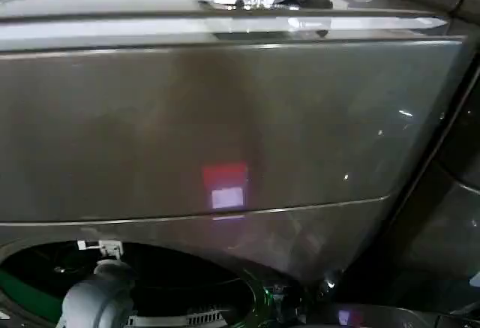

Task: Grasp the clothes from the dryer.

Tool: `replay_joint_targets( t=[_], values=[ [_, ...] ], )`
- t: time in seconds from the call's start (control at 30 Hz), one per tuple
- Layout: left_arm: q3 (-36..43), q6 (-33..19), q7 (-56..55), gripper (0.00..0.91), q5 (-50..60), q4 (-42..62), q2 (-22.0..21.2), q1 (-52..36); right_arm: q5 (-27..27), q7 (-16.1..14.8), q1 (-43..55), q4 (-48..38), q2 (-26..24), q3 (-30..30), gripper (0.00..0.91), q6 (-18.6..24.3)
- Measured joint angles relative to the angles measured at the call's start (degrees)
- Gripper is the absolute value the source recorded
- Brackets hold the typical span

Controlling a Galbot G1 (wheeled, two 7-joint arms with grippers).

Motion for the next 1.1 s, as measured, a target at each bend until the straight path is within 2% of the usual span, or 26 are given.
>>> replay_joint_targets(
  t=[0.33, 1.1],
  values=[
    [3.3, -1.9, 0.0, 0.907, 0.6, 8.1, -1.8, -7.9, 0.2, -0.2, -0.1, 0.2, 0.0, 0.3, 0.907, 0.1],
    [11.9, -7.4, 0.0, 0.907, 2.6, 35.6, -6.8, -29.7, 0.4, -0.6, 0.4, 0.0, 0.1, 0.2, 0.907, 0.3]
  ],
)
